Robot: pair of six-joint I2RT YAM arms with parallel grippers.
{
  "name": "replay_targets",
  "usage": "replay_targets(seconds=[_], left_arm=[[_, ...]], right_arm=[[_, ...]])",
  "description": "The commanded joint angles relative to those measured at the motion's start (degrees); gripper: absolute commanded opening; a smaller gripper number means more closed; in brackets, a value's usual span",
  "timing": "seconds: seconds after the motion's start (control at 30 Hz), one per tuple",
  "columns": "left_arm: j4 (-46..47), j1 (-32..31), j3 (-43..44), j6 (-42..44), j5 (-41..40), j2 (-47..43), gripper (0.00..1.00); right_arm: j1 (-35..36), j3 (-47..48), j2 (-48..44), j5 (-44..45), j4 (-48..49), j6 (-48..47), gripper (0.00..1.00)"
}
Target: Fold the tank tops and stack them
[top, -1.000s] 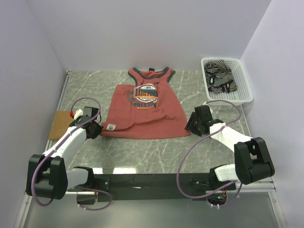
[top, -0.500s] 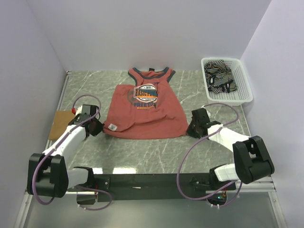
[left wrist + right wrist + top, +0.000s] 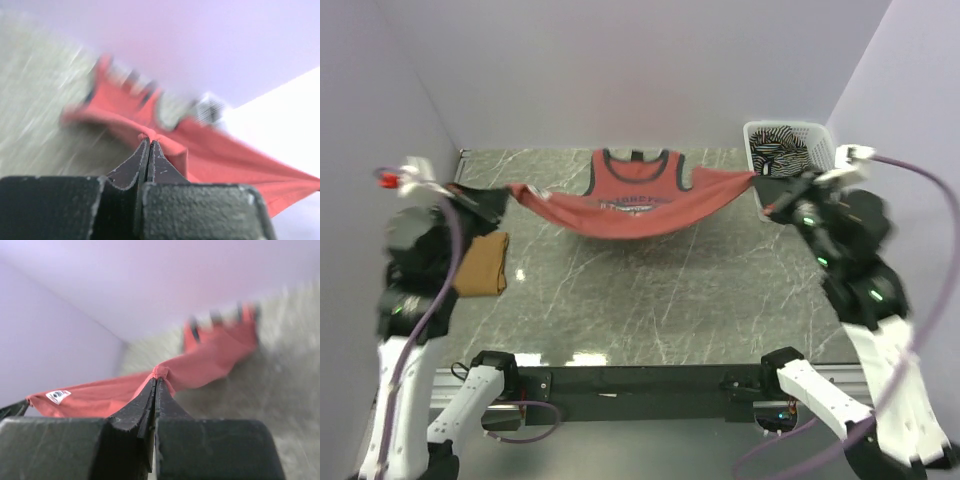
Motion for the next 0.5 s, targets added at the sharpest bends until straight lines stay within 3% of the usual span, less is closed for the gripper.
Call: replay_targets(seconds=[0.0, 0.27, 0.47], left_arm=[[1.11, 0.18, 12.83, 2.04, 3.36, -1.81, 0.00], [6.91, 0.09, 35.85, -0.59, 6.70, 1.18, 0.01], [9.90, 0.09, 42.20, -2.00, 8.55, 6.62, 0.01]], right_arm=[[0.17, 10.92, -2.69, 0.70, -7.13, -2.60, 0.00], [0.17, 30.90, -3.75, -0.45, -7.49, -2.61, 0.00], [0.26, 43.13, 2.57, -2.12, -6.52, -3.57, 0.00]])
